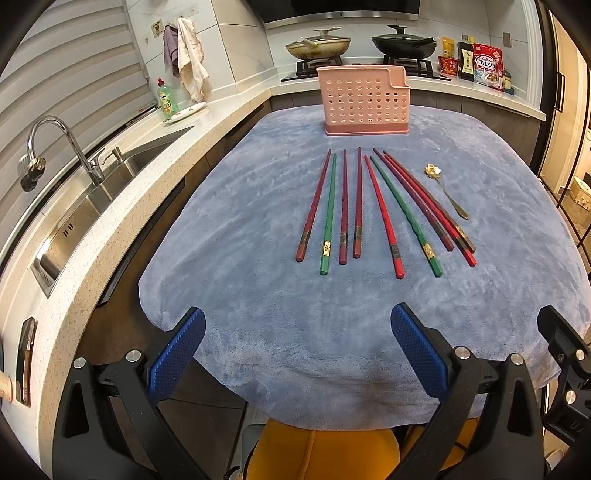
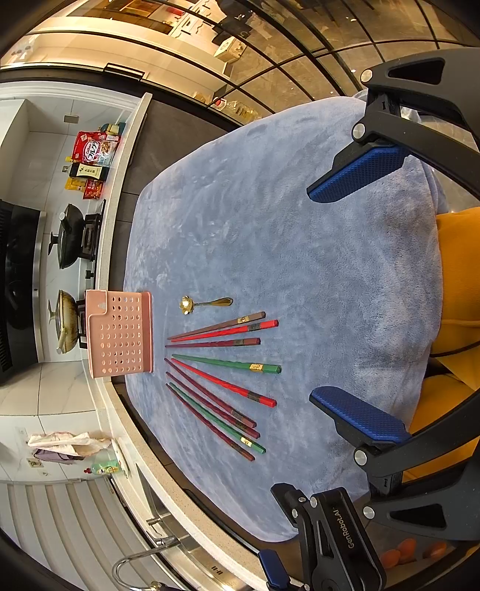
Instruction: Organize utensils
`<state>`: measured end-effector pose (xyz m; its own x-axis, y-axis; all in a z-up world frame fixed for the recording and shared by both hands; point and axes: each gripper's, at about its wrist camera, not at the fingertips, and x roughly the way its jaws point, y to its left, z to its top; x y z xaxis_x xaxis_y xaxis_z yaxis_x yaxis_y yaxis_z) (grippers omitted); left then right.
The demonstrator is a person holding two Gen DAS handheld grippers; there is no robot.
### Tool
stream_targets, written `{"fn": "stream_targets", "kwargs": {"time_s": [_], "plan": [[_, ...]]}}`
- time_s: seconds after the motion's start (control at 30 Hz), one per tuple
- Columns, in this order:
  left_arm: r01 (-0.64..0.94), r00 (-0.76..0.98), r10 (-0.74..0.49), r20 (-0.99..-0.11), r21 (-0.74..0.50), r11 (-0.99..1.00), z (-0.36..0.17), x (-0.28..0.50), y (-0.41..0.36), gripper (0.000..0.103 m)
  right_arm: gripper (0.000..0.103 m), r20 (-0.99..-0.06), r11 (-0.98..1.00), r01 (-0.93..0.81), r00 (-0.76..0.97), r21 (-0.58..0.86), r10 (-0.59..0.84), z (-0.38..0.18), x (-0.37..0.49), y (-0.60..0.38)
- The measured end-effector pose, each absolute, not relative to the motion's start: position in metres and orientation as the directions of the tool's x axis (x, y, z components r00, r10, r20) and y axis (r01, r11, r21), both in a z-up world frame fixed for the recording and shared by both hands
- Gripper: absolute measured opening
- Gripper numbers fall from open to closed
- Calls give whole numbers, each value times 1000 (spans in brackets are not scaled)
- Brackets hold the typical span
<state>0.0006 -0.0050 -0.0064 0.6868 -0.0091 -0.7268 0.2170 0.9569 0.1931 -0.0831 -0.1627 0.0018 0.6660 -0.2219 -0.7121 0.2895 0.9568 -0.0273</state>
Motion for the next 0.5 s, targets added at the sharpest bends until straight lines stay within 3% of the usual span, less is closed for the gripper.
{"fn": "stream_targets", "kwargs": {"time_s": [0.5], "plan": [[217, 686, -8, -728, 194, 957, -7, 1, -3, 96, 96, -712, 956, 291, 666, -26, -222, 1, -83, -164]]}}
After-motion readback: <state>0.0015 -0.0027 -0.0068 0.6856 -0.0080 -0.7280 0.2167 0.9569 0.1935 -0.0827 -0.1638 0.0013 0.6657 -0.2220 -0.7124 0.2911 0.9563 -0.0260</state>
